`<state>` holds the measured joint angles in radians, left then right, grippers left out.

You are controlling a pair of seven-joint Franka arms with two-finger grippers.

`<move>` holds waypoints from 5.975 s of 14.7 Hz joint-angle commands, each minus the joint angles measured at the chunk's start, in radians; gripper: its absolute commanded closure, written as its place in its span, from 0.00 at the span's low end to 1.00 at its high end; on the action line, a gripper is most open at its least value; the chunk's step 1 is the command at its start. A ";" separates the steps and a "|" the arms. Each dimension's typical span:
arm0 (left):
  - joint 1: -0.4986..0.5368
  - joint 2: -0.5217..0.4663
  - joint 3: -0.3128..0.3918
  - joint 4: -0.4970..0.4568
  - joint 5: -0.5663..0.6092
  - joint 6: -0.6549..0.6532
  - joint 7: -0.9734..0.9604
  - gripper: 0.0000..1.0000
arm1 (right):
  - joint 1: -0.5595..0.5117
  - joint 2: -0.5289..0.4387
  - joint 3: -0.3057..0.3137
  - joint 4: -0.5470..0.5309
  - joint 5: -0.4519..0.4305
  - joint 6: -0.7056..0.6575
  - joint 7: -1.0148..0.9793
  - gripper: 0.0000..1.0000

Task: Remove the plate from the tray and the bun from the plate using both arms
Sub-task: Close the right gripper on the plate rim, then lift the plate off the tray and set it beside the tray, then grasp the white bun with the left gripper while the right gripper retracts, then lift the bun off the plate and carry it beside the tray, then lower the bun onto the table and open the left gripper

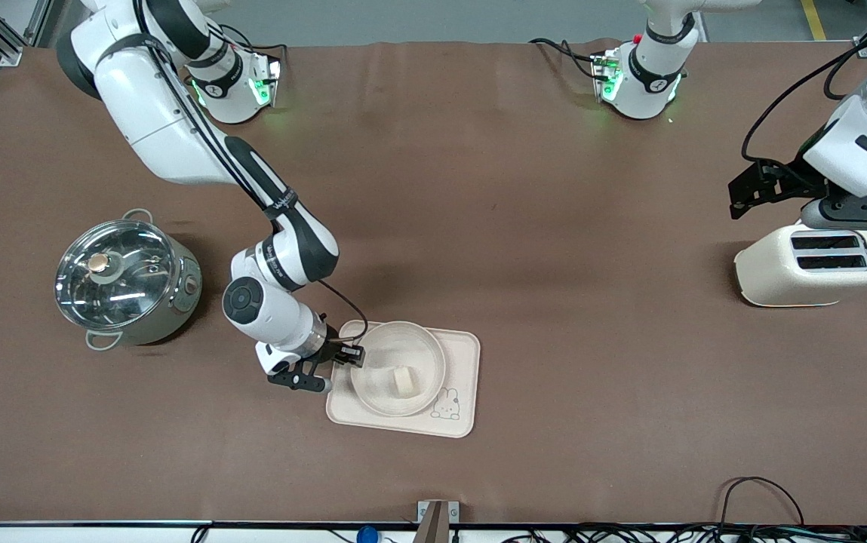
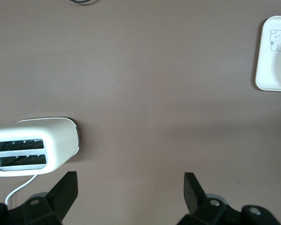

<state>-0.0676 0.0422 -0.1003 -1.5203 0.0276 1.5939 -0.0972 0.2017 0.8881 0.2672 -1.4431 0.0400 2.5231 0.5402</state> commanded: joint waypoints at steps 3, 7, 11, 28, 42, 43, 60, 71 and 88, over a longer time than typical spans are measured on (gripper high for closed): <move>0.002 0.004 -0.006 0.017 0.018 -0.019 0.007 0.00 | 0.005 0.035 0.006 0.053 -0.023 0.000 0.033 0.98; 0.002 0.004 -0.006 0.017 0.020 -0.018 0.007 0.00 | -0.007 0.020 0.007 0.053 -0.016 0.000 0.029 1.00; 0.002 0.004 -0.006 0.017 0.020 -0.019 0.005 0.00 | -0.021 -0.118 0.073 -0.073 -0.009 -0.027 0.041 1.00; -0.014 0.011 -0.166 -0.106 -0.132 0.041 -0.281 0.00 | -0.025 -0.383 0.222 -0.800 -0.006 0.471 0.233 0.57; -0.394 0.692 -0.260 0.066 0.294 0.645 -1.061 0.00 | -0.129 -0.644 -0.095 -0.294 -0.020 -0.472 -0.126 0.00; -0.408 0.712 -0.260 0.066 0.298 0.682 -1.079 0.00 | -0.157 -0.662 -0.106 -0.278 -0.020 -0.498 -0.167 0.00; -0.477 0.809 -0.248 0.052 0.356 0.790 -1.233 0.98 | -0.168 -0.883 -0.408 -0.105 -0.011 -0.911 -0.519 0.00; -0.074 0.571 -0.340 -0.033 0.273 0.511 -0.635 0.99 | -0.173 -0.928 -0.428 -0.105 -0.022 -0.949 -0.664 0.00; 0.227 0.601 -0.386 -0.268 0.285 0.850 -0.322 0.00 | -0.150 -0.934 -0.431 -0.114 -0.020 -0.977 -0.663 0.00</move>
<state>0.1623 0.6601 -0.4824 -1.7922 0.3122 2.4453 -0.4175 0.0427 -0.0227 -0.1580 -1.5385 0.0321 1.5494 -0.1120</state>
